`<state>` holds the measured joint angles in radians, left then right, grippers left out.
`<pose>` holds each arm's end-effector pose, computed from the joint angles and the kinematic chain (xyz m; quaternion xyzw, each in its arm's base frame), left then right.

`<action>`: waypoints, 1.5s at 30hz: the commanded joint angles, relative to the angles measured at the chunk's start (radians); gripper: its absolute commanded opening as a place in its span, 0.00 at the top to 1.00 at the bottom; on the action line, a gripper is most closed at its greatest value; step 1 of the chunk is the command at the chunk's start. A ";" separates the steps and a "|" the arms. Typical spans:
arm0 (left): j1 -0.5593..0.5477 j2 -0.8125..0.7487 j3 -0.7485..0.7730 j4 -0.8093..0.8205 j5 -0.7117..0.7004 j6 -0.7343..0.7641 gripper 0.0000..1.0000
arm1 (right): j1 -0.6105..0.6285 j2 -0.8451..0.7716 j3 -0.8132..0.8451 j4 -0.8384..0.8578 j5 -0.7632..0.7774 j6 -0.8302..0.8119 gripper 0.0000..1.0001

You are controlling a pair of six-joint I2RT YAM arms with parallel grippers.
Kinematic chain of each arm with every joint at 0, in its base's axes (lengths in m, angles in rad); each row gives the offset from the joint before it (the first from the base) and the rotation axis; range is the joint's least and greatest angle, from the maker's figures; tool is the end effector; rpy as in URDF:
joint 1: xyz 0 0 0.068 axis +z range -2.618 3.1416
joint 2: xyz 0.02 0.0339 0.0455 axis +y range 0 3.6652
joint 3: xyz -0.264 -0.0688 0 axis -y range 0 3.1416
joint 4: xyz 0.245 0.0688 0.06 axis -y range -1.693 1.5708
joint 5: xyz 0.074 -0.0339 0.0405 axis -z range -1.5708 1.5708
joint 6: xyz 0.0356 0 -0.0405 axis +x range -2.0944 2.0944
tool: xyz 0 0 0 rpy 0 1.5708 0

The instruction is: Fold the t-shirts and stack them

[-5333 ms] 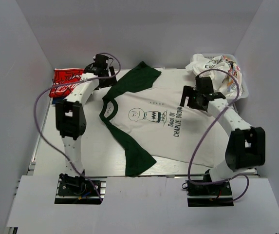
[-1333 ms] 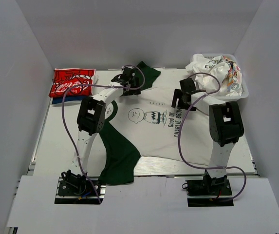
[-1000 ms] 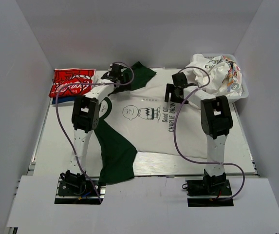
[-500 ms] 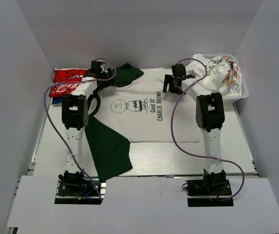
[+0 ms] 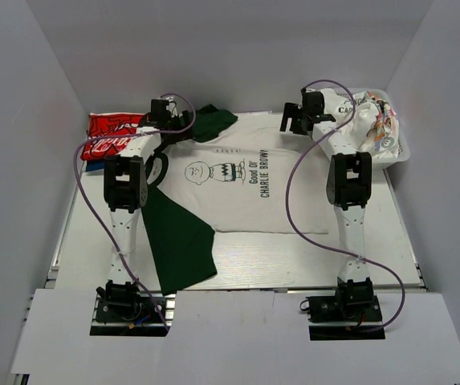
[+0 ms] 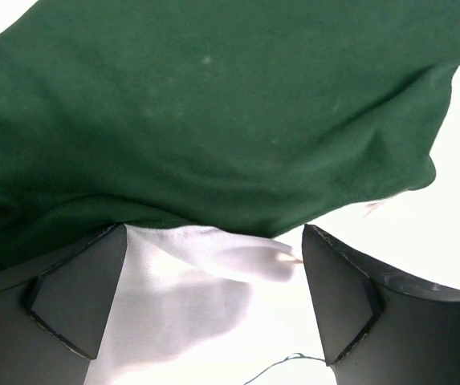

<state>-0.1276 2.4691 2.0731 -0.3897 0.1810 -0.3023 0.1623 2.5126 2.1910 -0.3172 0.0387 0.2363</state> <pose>0.5475 -0.0767 0.1617 -0.0458 0.9197 -0.1628 0.3544 0.5655 0.0912 0.1830 0.0417 0.8923 0.0720 0.4438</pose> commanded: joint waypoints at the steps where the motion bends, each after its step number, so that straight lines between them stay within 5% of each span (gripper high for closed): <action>1: -0.004 -0.025 0.100 -0.063 0.064 0.011 0.00 | 0.031 -0.087 0.035 0.034 -0.080 -0.072 0.10; 6: -0.024 -0.238 0.044 -0.181 0.051 0.000 0.00 | 0.097 -0.311 -0.189 0.020 -0.099 -0.106 0.10; 15: -0.052 -1.052 -1.032 -0.181 0.000 -0.296 0.00 | 0.167 -0.804 -0.906 0.140 0.056 0.126 0.10; 21: -0.072 -1.372 -1.314 -0.441 0.081 -0.343 0.00 | 0.160 -1.024 -1.147 0.119 0.176 0.195 0.10; 28: -0.101 -1.352 -1.464 -0.666 0.144 -0.343 0.04 | 0.151 -1.086 -1.218 0.099 0.213 0.204 0.10; 42: -0.211 -1.177 -1.538 -0.614 0.129 -0.389 0.14 | 0.111 -1.000 -1.229 0.101 0.150 0.241 0.10; 45: -0.234 -1.177 -1.538 -0.592 0.071 -0.461 0.26 | 0.100 -1.012 -1.254 0.104 0.141 0.258 0.10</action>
<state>-0.3443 1.3014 0.5350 -1.0092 0.3191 -0.6842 0.2741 1.5185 0.9573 -0.2306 0.1917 0.4629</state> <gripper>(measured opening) 0.756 0.902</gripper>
